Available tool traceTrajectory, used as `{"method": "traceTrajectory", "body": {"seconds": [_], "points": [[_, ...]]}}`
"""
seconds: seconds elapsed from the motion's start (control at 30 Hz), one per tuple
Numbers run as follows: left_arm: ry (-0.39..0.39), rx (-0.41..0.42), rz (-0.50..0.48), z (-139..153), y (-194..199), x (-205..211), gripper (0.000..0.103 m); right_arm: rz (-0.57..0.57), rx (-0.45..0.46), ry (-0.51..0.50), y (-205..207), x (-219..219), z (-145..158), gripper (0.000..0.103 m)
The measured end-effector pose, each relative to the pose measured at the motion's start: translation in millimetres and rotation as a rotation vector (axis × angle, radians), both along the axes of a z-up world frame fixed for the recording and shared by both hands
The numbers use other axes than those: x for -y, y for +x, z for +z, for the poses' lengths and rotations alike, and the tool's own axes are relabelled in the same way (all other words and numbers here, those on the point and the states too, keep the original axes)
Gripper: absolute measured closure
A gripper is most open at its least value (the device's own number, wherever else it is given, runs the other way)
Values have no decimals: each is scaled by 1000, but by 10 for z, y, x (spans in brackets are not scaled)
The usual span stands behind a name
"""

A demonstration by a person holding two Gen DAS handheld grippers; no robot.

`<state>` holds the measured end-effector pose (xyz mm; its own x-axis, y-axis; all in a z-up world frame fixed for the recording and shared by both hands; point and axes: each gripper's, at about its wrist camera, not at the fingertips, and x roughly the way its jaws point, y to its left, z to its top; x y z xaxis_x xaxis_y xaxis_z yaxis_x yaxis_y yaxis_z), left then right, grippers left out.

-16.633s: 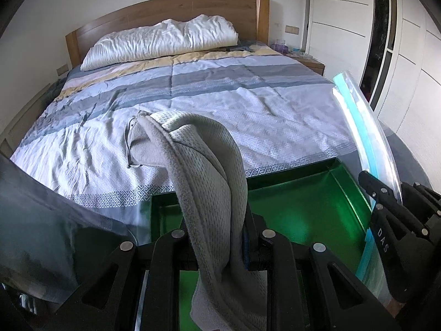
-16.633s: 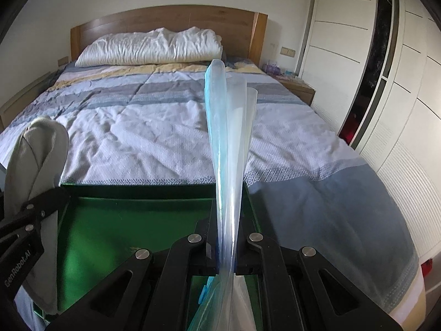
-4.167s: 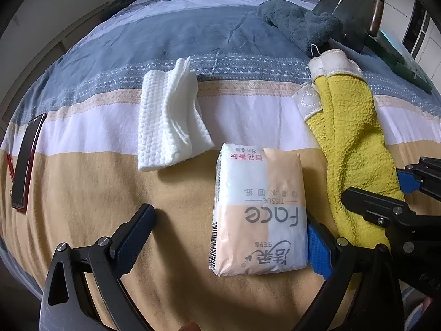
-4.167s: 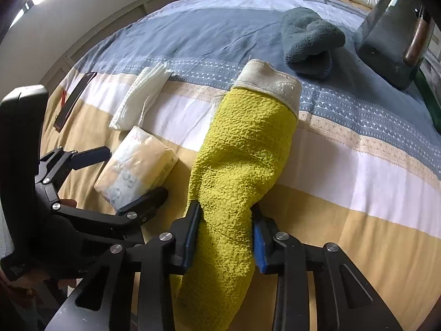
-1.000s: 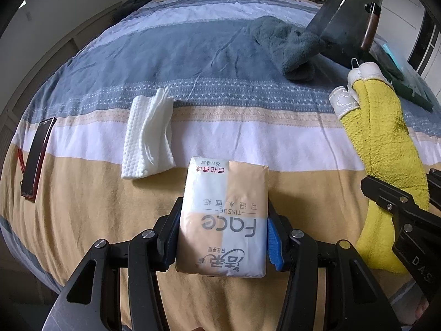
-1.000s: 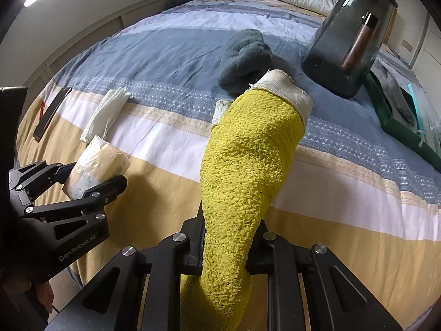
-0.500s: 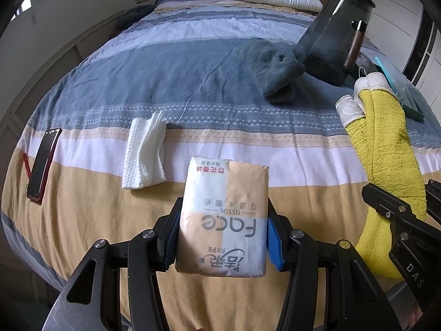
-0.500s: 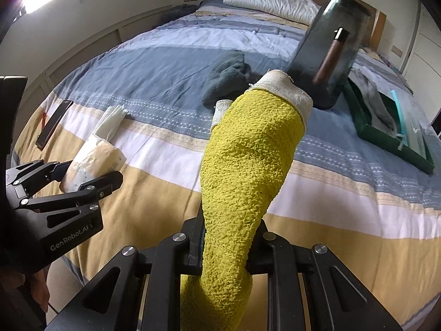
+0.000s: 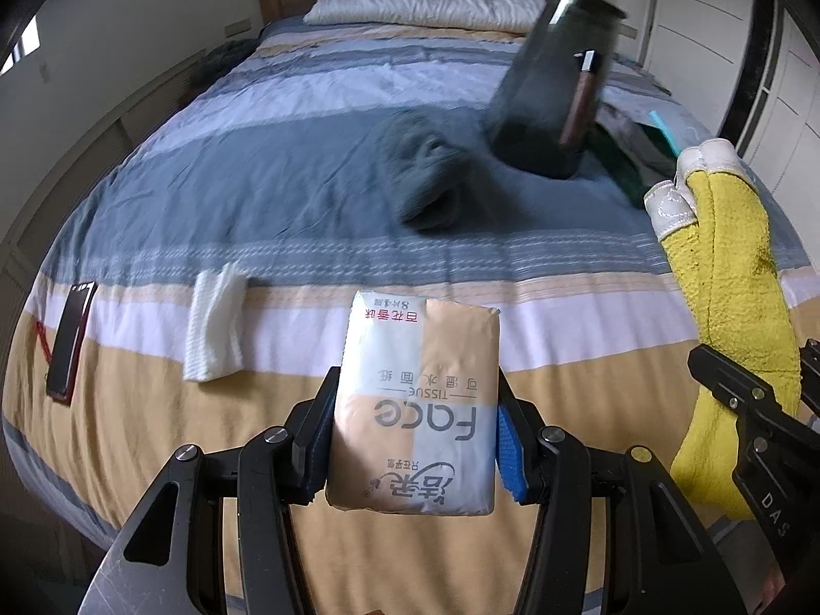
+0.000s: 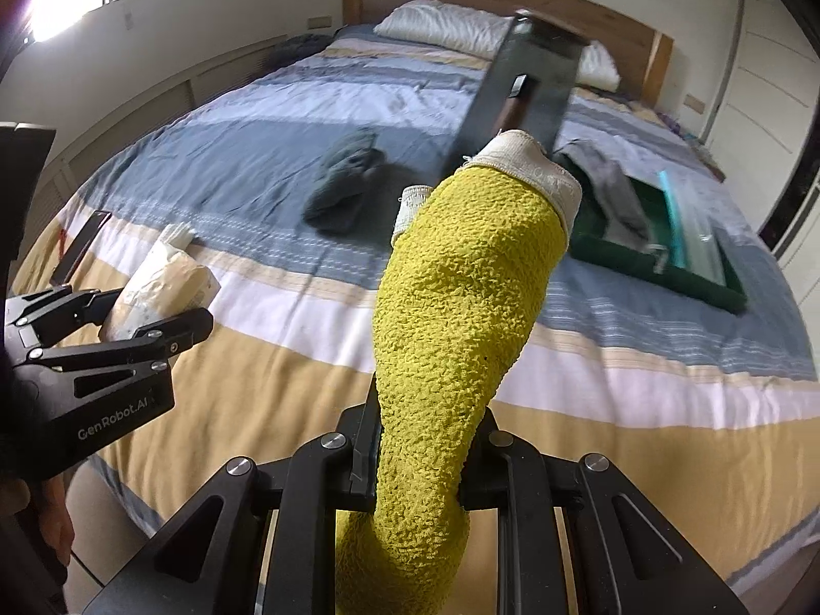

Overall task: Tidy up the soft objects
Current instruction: 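Lift the tissue pack and yellow towel and carry both over the green tray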

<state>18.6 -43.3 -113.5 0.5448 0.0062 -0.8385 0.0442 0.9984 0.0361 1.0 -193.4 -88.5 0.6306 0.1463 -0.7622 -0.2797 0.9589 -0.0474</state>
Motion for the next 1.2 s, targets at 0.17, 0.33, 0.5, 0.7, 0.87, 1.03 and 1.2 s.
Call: {"method": "traceTrajectory", "body": {"seconds": [0.17, 0.33, 0.5, 0.7, 0.87, 1.03, 1.2], "points": [[8, 15, -43, 69, 26, 336, 56, -52, 25, -8, -155, 310, 103, 84], [-1, 27, -92, 150, 49, 681, 56, -114, 45, 8, -276, 632, 213, 84], [-7, 44, -153, 260, 76, 1051, 56, -179, 62, 22, -369, 962, 285, 84], [-1, 58, -209, 340, 109, 1424, 56, -241, 66, 35, -422, 1272, 314, 84], [2, 63, -237, 386, 150, 1662, 56, -275, 67, 37, -395, 1461, 316, 84], [4, 72, -261, 426, 217, 1891, 56, -300, 77, 29, -326, 1611, 333, 84], [5, 76, -269, 436, 295, 2077, 56, -325, 89, 20, -242, 1754, 350, 84]]}}
